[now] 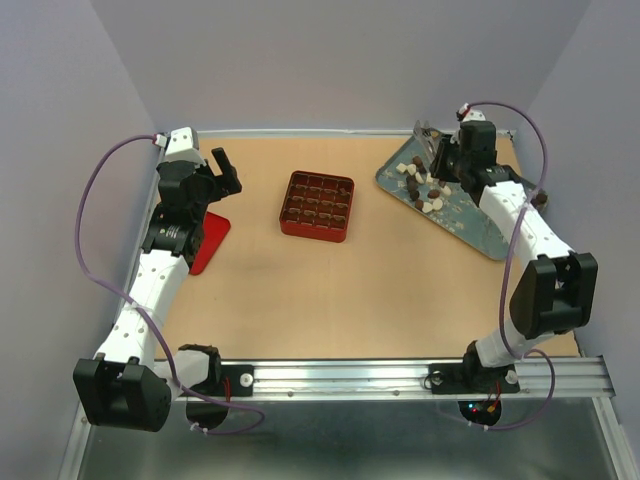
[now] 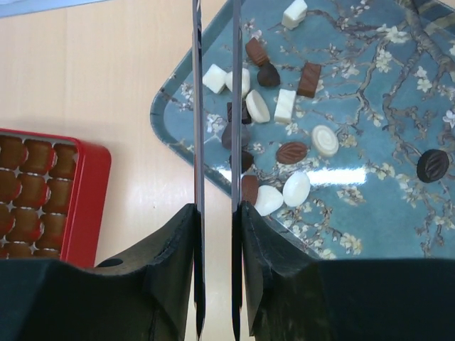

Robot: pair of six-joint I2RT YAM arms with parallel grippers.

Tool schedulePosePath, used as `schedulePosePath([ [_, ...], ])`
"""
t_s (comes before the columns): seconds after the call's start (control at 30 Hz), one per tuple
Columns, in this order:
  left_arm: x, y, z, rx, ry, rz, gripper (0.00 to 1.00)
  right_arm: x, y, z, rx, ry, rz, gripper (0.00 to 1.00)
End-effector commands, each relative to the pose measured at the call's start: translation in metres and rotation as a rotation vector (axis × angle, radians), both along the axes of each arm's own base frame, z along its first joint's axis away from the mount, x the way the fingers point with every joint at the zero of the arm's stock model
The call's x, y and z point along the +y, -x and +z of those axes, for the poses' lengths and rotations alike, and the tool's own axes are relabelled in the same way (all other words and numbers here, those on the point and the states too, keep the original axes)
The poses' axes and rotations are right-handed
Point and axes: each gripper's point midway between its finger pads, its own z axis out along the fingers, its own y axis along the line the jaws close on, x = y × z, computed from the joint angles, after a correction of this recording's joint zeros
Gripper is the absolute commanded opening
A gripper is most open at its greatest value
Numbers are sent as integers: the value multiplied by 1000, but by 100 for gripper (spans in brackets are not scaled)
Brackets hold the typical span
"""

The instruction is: Pack the chocolate

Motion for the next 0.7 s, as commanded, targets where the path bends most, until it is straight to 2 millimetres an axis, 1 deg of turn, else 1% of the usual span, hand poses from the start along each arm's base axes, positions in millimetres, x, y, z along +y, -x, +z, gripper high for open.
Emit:
schedulePosePath([
  [0.0, -2, -3, 35, -85, 1, -7, 99, 49, 19, 15, -28, -43, 162, 27],
  [0.07, -2, -3, 34, -83, 1, -7, 99, 64, 27, 20, -32, -52, 202, 27],
  [0.1, -2, -3, 35, -85, 0, -4, 99, 81, 35, 18, -22, -63, 248, 27],
  [0.13, -1, -2, 30, -65, -4, -4, 99, 91, 39, 20, -23, -70, 273, 27],
  [0.17, -1, -2, 30, -64, -4, -3, 99, 100, 43, 20, -20, -73, 295, 27],
  [0.2, -1, -1, 31, -65, -4, -3, 99, 118, 51, 21, -17, -78, 337, 27],
  [0.3, -1, -2, 29, -62, -6, -2, 99, 144, 62, 17, 0, -88, 402, 27],
  [0.33, 0, -2, 29, -61, -7, 0, 99, 155, 67, 20, -3, -89, 430, 27],
  [0.4, 0, -1, 29, -61, -7, 0, 99, 168, 72, 14, 16, -96, 459, 27],
  [0.47, -1, -1, 30, -62, -7, -2, 99, 174, 73, 12, 25, -101, 471, 27],
  [0.57, 1, -1, 29, -61, -9, 4, 99, 185, 78, 4, 50, -103, 497, 27],
  [0.67, 0, -1, 31, -64, -11, 4, 99, 188, 80, -2, 67, -100, 503, 27],
])
